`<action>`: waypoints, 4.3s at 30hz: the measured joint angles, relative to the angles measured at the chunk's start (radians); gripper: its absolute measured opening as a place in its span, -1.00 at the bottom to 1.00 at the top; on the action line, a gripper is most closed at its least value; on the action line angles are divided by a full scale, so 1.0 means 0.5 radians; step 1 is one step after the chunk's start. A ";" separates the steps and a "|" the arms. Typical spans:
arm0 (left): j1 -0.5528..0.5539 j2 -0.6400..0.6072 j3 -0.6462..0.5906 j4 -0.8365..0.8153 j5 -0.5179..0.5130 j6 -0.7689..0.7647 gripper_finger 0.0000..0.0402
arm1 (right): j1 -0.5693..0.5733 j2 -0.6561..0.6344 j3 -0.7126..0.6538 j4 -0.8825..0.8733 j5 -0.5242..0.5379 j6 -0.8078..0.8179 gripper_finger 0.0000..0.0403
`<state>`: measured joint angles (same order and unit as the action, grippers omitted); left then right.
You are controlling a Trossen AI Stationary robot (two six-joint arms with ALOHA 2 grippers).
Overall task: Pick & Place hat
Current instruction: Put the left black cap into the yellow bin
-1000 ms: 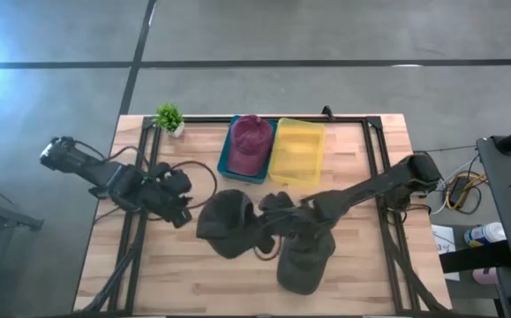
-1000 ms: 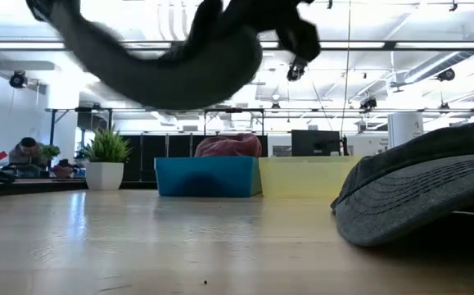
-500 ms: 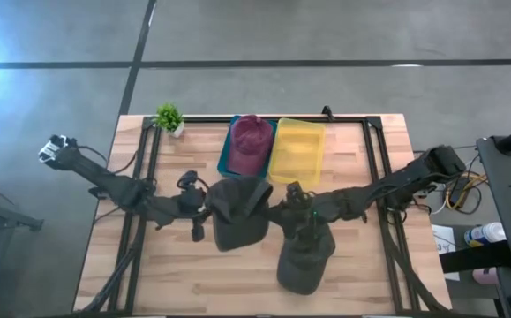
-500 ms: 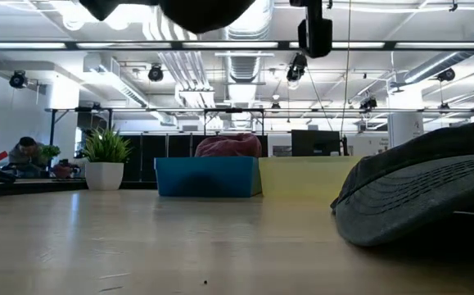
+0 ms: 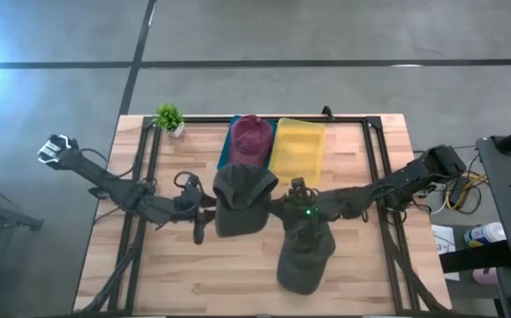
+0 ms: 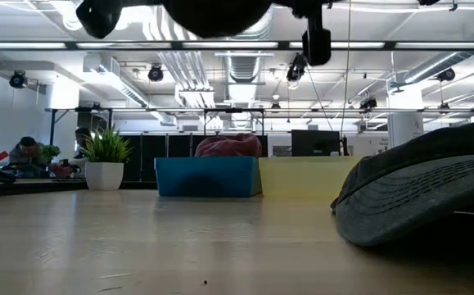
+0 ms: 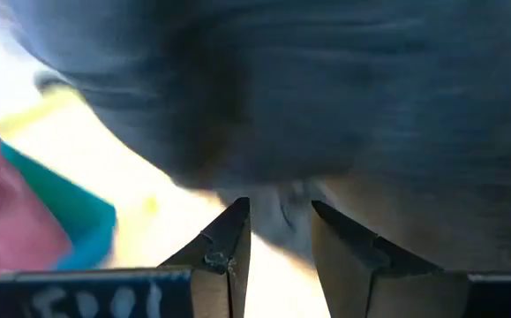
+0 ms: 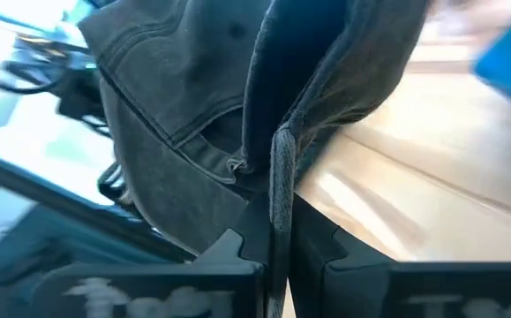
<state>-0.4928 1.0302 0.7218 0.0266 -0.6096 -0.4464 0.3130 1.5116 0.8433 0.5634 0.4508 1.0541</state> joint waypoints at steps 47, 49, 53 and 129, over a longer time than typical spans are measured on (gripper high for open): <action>-0.040 0.733 -0.539 0.451 0.451 -0.621 -0.45 | -0.018 0.764 1.123 -2.492 -0.392 0.125 0.26; -0.040 0.796 -0.539 0.504 0.484 -0.623 -0.45 | 0.010 0.765 1.178 -2.478 -0.405 0.075 0.25; -0.043 0.914 -0.540 0.589 0.508 -0.625 -0.45 | 0.048 0.796 1.248 -2.475 -0.478 0.060 0.20; -0.921 0.617 -0.318 -0.683 0.236 -0.430 -0.45 | 0.059 1.464 2.468 -3.612 -0.357 0.514 0.00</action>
<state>-0.9531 1.3388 0.5629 -0.3149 -0.4917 -0.6611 0.3427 2.2435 2.0770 -1.2425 0.2724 1.3111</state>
